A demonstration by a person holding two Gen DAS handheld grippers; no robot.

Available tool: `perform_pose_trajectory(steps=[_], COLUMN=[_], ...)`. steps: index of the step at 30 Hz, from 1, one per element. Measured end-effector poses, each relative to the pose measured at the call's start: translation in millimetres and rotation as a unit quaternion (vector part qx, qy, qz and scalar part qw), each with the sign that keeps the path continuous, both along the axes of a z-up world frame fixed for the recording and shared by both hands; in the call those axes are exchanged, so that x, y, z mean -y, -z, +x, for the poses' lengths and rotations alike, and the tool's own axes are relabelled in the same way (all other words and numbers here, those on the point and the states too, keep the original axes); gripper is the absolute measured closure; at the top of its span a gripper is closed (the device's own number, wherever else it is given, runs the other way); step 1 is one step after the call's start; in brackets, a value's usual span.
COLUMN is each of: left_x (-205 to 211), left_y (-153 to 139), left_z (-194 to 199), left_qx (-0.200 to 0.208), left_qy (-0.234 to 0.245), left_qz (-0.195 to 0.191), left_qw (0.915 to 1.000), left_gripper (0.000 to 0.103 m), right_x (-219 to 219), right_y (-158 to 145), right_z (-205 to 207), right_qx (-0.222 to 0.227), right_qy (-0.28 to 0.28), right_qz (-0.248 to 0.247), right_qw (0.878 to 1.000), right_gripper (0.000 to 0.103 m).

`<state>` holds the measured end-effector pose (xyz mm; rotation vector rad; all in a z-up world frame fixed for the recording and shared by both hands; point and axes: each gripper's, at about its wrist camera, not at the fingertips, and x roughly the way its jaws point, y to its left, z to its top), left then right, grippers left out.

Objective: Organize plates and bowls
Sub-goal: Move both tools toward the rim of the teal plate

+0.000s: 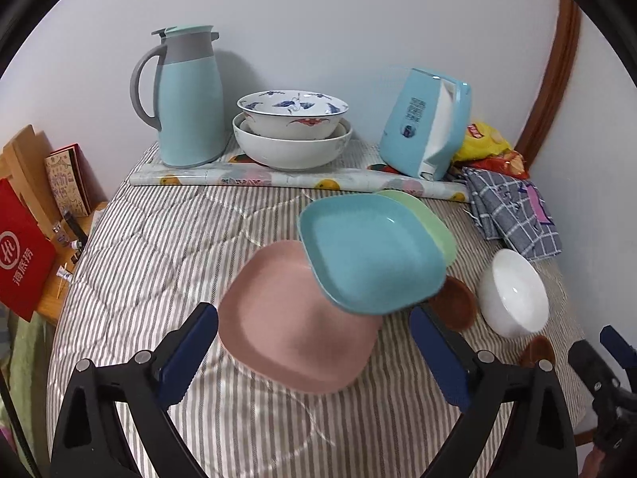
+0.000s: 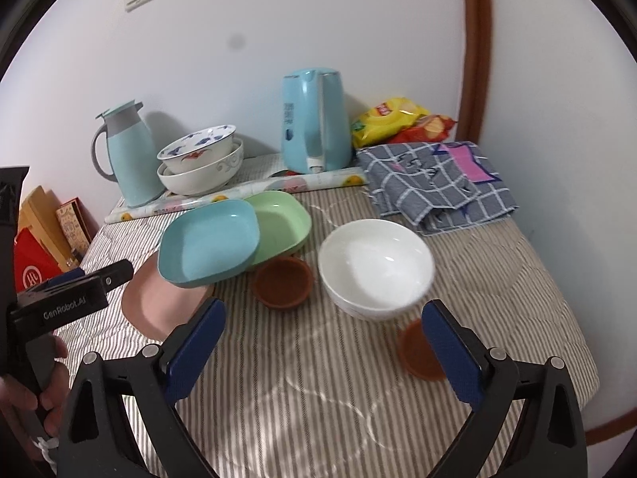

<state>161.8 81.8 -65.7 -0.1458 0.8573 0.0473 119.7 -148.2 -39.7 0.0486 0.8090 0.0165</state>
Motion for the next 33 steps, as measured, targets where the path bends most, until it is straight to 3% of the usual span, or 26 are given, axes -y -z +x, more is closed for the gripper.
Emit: perform_pose_trajectory(steps=[5, 14, 27, 33], left_x=[-11, -17, -13, -13], left_y=[7, 19, 45, 55], left_z=[21, 59, 111, 128], left_qx=[-0.01, -0.016, -0.035, -0.041], left_qy=[0.0, 0.007, 0.017, 0.019], left_qz=[-0.006, -0.011, -0.012, -0.013], left_qw=[0.9999, 0.9998, 0.9992, 0.9989], left_gripper=[0.006, 0.007, 0.02, 0.031], right_x=[-20, -43, -57, -65], right_y=[6, 26, 55, 70], right_z=[22, 62, 108, 123], right_qx=[-0.008, -0.038, -0.065, -0.083], right_qy=[-0.02, -0.044, -0.056, -0.061], right_qz=[-0.004, 0.005, 0.005, -0.006], right_qw=[1.0, 0.998, 0.996, 0.995], right_gripper=[0.008, 0.025, 0.037, 0.046])
